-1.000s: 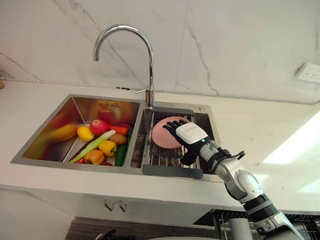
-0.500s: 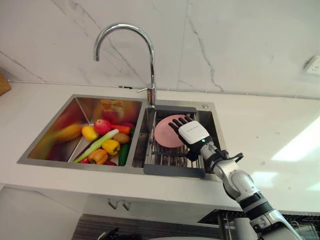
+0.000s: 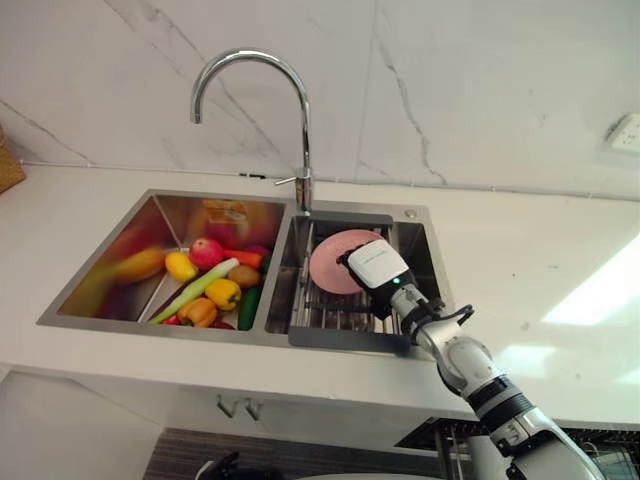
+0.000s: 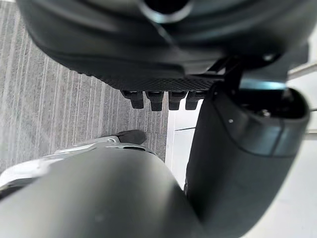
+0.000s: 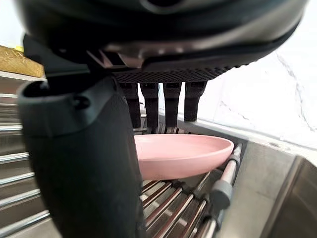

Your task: Walk over to the sink, pick up the cup, carry it to the dishwasher, place the cup inside the dishwasher, then close the dishwasher door

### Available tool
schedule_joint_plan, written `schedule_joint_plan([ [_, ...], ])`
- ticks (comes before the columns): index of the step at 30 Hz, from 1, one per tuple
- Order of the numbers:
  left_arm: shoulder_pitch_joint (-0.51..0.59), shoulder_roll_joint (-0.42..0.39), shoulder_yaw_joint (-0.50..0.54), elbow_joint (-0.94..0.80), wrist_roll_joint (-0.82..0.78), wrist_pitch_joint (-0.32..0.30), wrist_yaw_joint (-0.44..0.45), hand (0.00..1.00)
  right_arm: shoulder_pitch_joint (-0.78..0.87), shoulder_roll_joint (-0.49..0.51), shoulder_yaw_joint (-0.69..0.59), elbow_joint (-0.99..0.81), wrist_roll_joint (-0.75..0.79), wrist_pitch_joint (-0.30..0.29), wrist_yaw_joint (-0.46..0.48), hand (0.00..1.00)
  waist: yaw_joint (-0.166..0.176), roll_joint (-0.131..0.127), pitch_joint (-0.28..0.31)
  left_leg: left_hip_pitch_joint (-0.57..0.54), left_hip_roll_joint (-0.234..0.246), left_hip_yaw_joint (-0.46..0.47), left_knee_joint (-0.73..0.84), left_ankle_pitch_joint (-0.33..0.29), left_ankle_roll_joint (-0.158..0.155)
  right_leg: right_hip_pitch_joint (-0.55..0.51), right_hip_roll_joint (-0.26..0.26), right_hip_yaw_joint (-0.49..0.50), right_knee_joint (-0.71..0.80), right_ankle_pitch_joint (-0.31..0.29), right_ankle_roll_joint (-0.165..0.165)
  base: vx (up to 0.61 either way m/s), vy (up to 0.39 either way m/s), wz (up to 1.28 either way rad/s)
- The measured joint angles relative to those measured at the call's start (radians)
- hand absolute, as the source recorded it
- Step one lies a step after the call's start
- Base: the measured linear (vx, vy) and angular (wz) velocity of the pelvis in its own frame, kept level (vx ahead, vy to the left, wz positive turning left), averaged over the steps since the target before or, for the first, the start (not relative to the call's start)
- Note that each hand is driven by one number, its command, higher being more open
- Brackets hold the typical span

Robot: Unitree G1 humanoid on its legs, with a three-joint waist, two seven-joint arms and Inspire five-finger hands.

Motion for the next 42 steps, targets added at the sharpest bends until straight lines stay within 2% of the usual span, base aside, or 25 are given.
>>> schedule_joint_plan([
  [6, -0.002, -0.001, -0.016, -0.029, 0.003, -0.005, 0.001, 1.0, -0.058, 0.009, 0.003, 0.103, -0.045, 0.066, -0.117, 0.0, 0.034, -0.001, 0.01, -0.008, -0.006, -0.006, 0.0, 0.003, 0.004, 0.0, -0.008, -0.023, 0.0, 0.0, 0.0, 0.0, -0.007, 0.07],
  [9, 0.003, 0.0, -0.015, -0.031, 0.01, -0.012, 0.007, 1.0, -0.059, 0.01, 0.004, 0.113, -0.042, 0.074, -0.145, 0.0, 0.026, -0.001, 0.012, -0.01, -0.011, -0.008, 0.0, 0.003, 0.005, 0.0, -0.013, -0.028, 0.001, 0.002, 0.003, 0.01, -0.001, 0.02],
  [14, 0.006, -0.002, -0.016, -0.031, 0.016, -0.024, 0.02, 1.0, -0.06, 0.01, 0.003, 0.114, 0.006, 0.086, -0.145, 0.0, 0.024, 0.002, 0.014, -0.012, -0.012, -0.011, 0.0, 0.005, 0.007, 0.0, -0.014, -0.033, 0.001, 0.002, 0.005, -0.03, -0.005, 0.02],
  [19, 0.012, -0.006, -0.014, -0.034, 0.016, -0.046, 0.025, 1.0, -0.059, 0.008, -0.028, 0.098, 0.126, 0.092, -0.145, 0.0, 0.022, 0.008, 0.022, -0.015, -0.014, -0.015, 0.0, 0.005, 0.007, 0.0, -0.016, -0.039, 0.0, -0.001, 0.009, -0.02, -0.003, 0.02],
  [23, 0.012, -0.007, -0.01, -0.038, 0.017, -0.063, 0.038, 1.0, -0.047, -0.005, -0.045, -0.001, 0.199, 0.084, -0.164, 0.0, 0.009, 0.009, 0.045, -0.015, -0.015, -0.015, 0.0, 0.006, 0.008, 0.0, -0.017, -0.039, 0.001, 0.002, 0.009, 0.0, 0.0, 0.0],
  [28, 0.012, -0.009, -0.01, -0.039, 0.017, -0.076, 0.044, 1.0, -0.016, -0.014, -0.151, -0.213, 0.293, 0.078, -0.249, 0.0, 0.01, 0.01, 0.047, -0.018, -0.014, -0.015, 0.0, 0.005, 0.007, -0.002, -0.017, -0.042, 0.001, 0.003, 0.008, 0.0, 0.0, 0.0],
  [33, 0.022, -0.012, -0.011, -0.035, 0.017, -0.099, 0.072, 1.0, -0.001, -0.023, -0.314, -0.412, 0.414, 0.095, -0.404, 0.0, 0.009, 0.008, 0.045, -0.011, -0.007, -0.009, 0.0, 0.005, 0.007, -0.002, -0.012, -0.037, 0.007, 0.004, 0.007, -0.01, -0.007, -0.03],
  [38, 0.038, -0.014, -0.011, -0.024, 0.017, -0.117, 0.089, 1.0, 0.025, -0.028, -0.405, -0.501, 0.464, 0.098, -0.547, 0.0, -0.005, 0.007, 0.033, -0.001, -0.003, 0.001, 0.0, 0.004, 0.006, -0.003, -0.01, -0.02, 0.011, 0.007, 0.002, -0.01, -0.001, -0.09],
  [42, 0.045, -0.013, -0.012, -0.023, 0.017, -0.123, 0.1, 1.0, 0.036, -0.029, -0.46, -0.559, 0.532, 0.097, -0.606, 0.0, -0.013, 0.005, 0.03, 0.001, 0.001, 0.002, 0.0, 0.003, 0.003, -0.003, -0.006, -0.019, 0.013, 0.007, 0.0, -0.06, -0.007, -0.02],
])
